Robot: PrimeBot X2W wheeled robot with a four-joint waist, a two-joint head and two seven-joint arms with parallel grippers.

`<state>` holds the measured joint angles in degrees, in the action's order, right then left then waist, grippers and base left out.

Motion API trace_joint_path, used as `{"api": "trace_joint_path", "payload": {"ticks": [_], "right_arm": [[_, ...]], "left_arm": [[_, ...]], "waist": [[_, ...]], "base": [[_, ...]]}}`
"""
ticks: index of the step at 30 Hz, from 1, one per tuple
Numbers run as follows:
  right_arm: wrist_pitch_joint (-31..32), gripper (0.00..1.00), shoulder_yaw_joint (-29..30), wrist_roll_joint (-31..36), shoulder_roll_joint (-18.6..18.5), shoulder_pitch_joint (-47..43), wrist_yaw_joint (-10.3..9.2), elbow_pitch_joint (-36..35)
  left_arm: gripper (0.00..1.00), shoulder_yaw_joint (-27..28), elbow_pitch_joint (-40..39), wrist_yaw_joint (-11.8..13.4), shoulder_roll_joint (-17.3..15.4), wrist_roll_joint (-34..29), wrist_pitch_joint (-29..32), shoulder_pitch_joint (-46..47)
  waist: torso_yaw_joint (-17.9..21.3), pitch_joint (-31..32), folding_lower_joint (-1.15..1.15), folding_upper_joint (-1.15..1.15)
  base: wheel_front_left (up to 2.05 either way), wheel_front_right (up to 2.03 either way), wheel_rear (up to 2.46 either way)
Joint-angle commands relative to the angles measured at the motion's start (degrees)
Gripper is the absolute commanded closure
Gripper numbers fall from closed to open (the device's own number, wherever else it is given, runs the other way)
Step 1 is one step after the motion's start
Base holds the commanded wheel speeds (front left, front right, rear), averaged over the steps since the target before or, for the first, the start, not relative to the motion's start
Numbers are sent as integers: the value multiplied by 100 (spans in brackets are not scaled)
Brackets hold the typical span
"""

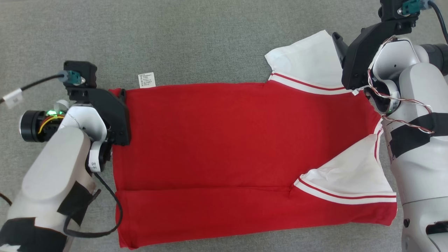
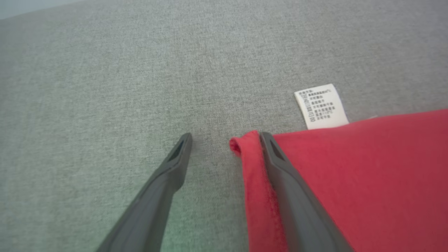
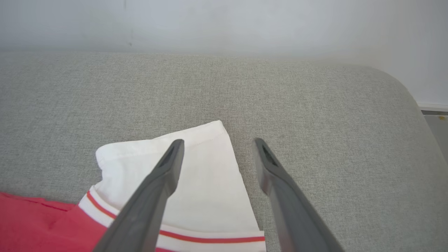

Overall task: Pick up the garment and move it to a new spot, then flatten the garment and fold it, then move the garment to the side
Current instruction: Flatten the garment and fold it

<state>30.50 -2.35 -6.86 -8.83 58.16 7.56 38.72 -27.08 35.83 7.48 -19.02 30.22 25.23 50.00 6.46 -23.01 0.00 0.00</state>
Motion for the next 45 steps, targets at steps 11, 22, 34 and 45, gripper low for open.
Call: {"api": "trace_joint_path", "payload": {"ticks": [11, 22, 34, 45], "right_arm": [[469, 0, -1, 26, 37, 341, -15, -169], [554, 0, 99, 368, 36, 728, -15, -73], [664, 0, 242, 685, -150, 812, -15, 423], [255, 0, 684, 1005, -210, 802, -15, 865]], "left_arm": [[0, 113, -812, -245, -431, 583, 1413, 44], [100, 315, -1798, -249, -704, 986, 1947, -156], [100, 356, -2528, -150, -739, 1153, 2074, -370], [100, 260, -2697, -171, -532, 1205, 2005, -205]], "waist": [[24, -272, 0, 0], [35, -530, 0, 0], [-193, -603, 0, 0], [-489, -782, 0, 0]], "base": [[0, 0, 0], [0, 0, 0], [0, 0, 0], [0, 0, 0]]}}
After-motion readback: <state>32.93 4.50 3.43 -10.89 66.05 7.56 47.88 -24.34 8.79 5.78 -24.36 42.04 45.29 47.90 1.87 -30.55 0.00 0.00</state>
